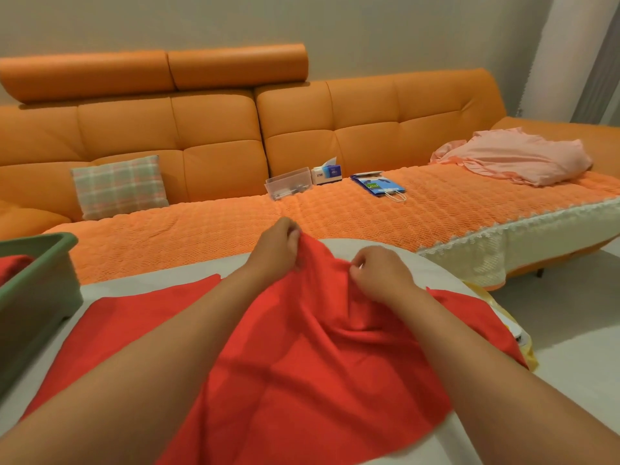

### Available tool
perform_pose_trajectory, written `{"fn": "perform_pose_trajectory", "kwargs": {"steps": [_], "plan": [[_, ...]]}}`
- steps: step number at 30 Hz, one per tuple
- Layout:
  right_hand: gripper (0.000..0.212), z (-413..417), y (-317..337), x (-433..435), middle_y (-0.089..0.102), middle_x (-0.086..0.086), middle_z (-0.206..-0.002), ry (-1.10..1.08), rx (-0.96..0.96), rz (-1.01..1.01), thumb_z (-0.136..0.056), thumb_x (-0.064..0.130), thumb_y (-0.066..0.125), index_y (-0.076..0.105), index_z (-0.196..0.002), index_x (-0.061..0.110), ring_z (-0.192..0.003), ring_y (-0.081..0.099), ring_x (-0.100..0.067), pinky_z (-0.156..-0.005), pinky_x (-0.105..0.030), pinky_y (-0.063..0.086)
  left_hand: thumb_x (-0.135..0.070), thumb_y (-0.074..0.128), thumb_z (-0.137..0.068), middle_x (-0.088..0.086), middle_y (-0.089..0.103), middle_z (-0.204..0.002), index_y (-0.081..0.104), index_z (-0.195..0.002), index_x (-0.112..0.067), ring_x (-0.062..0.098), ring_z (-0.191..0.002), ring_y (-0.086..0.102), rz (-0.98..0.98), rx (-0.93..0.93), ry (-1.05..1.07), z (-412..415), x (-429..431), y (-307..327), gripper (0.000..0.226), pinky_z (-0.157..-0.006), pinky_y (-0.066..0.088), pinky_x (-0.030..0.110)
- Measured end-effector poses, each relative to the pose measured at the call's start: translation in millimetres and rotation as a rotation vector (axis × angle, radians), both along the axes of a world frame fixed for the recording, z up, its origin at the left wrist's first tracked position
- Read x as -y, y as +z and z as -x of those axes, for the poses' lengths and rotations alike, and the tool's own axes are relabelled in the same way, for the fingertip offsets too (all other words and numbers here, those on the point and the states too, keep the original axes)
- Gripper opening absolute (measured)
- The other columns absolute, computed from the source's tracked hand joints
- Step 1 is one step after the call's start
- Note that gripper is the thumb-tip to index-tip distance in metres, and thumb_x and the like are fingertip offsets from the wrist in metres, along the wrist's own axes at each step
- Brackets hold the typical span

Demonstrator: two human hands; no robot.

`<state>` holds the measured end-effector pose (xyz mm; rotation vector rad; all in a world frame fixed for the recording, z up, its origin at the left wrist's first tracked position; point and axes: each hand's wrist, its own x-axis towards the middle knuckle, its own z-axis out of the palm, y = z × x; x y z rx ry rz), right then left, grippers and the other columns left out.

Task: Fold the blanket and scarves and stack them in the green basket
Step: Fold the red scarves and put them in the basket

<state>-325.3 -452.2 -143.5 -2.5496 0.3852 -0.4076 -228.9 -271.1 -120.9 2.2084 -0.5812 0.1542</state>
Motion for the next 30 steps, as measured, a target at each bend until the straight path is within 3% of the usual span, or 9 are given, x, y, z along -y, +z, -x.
{"fn": "perform_pose_trajectory", "kwargs": {"steps": [3, 6, 10, 13, 17, 19, 22, 26, 30], "plan": [[0.023, -12.8, 4.1, 7.4, 0.069, -0.011, -0.109, -0.235, 0.218, -0.061, -0.097, 0.019, 0.048, 0.06, -0.115, 0.014, -0.1, 0.062, -0.032, -0.075, -0.034, 0.043, -0.018, 0.047, -0.101, 0.002, 0.063, -0.113, 0.056, -0.094, -0.03, 0.023, -0.097, 0.069, 0.109, -0.077, -0.038, -16.3, 11.5, -3.9, 0.017, -0.084, 0.057, 0.049], [0.056, -21.6, -0.7, 5.8, 0.054, -0.014, -0.136, -0.193, 0.069, 0.056, -0.095, 0.016, 0.048, 0.033, -0.149, 0.013, -0.122, 0.053, -0.034, -0.099, -0.042, 0.041, -0.014, 0.048, -0.101, -0.002, 0.049, -0.145, 0.054, -0.129, -0.029, 0.017, -0.129, 0.051, 0.055, -0.069, -0.095, -11.9, 11.5, -17.9, 0.032, -0.109, 0.042, 0.042], [0.055, -21.6, -18.0, -11.7, 0.048, -0.007, -0.143, -0.016, -0.038, 0.478, -0.09, 0.022, 0.049, 0.041, -0.144, 0.023, -0.131, 0.042, -0.029, -0.107, -0.043, 0.033, -0.004, 0.044, -0.096, 0.0, 0.056, -0.137, 0.058, -0.128, -0.022, 0.022, -0.123, 0.055, -0.177, 0.201, -0.042, 7.2, -11.1, -53.3, 0.039, -0.103, 0.041, 0.04], [0.061, -17.9, -32.3, -23.7, 0.023, -0.006, -0.162, 0.313, -0.168, 0.411, -0.095, 0.037, 0.045, 0.029, -0.154, 0.03, -0.149, 0.02, -0.023, -0.119, -0.047, 0.019, -0.02, 0.047, -0.094, 0.001, 0.058, -0.125, 0.06, -0.118, -0.023, 0.026, -0.114, 0.053, -0.551, 0.351, 0.195, 19.7, -31.2, -69.2, 0.027, -0.092, 0.038, 0.041], [0.068, -8.7, -35.1, -9.4, -0.002, 0.0, -0.167, 0.253, -0.456, 0.392, -0.095, 0.057, 0.03, 0.008, -0.158, 0.039, -0.154, -0.001, -0.018, -0.119, -0.06, 0.004, -0.047, 0.036, -0.1, 0.0, 0.034, -0.156, 0.04, -0.146, -0.03, 0.021, -0.144, 0.028, -0.672, 0.055, 0.113, 20.6, -48.1, -72.3, 0.049, -0.114, 0.023, 0.046], [0.071, -4.8, -30.8, -2.1, -0.001, 0.0, -0.167, 0.181, -0.484, 0.417, -0.093, 0.06, 0.028, 0.008, -0.158, 0.04, -0.154, -0.001, -0.021, -0.117, -0.065, 0.002, -0.055, 0.029, -0.101, -0.003, 0.005, -0.166, 0.015, -0.156, -0.033, 0.019, -0.152, 0.001, -0.758, -0.08, -0.024, 19.3, -48.8, -68.5, 0.061, -0.12, 0.003, 0.051], [0.073, -2.7, -28.0, -13.3, 0.002, -0.01, -0.167, 0.122, -0.436, 0.522, -0.093, 0.055, 0.026, 0.008, -0.159, 0.03, -0.153, -0.002, -0.027, -0.117, -0.063, -0.005, -0.06, 0.024, -0.1, -0.003, -0.01, -0.165, 0.0, -0.157, -0.036, 0.019, -0.151, -0.011, -0.859, -0.113, -0.095, 14.3, -48.0, -65.6, 0.066, -0.121, -0.006, 0.052], [0.07, -3.1, -29.7, -47.6, -0.003, -0.01, -0.167, 0.3, -0.229, 0.529, -0.097, 0.046, 0.031, 0.002, -0.159, 0.032, -0.154, -0.007, -0.023, -0.121, -0.055, -0.003, -0.049, 0.031, -0.104, 0.003, 0.003, -0.166, 0.012, -0.157, -0.028, 0.018, -0.152, 0.002, -0.642, -0.077, -0.09, 16.4, -55.9, -60.9, 0.061, -0.123, 0.002, 0.044], [0.069, 3.9, -24.8, -73.7, -0.003, -0.007, -0.167, 0.438, -0.296, 0.454, -0.1, 0.057, 0.03, 0.001, -0.159, 0.035, -0.154, -0.004, -0.021, -0.123, -0.05, 0.001, -0.027, 0.045, -0.103, 0.007, 0.035, -0.156, 0.037, -0.15, -0.018, 0.02, -0.145, 0.03, -0.38, 0.158, -0.063, 34.7, -83.4, -50.4, 0.048, -0.12, 0.02, 0.037]]}}
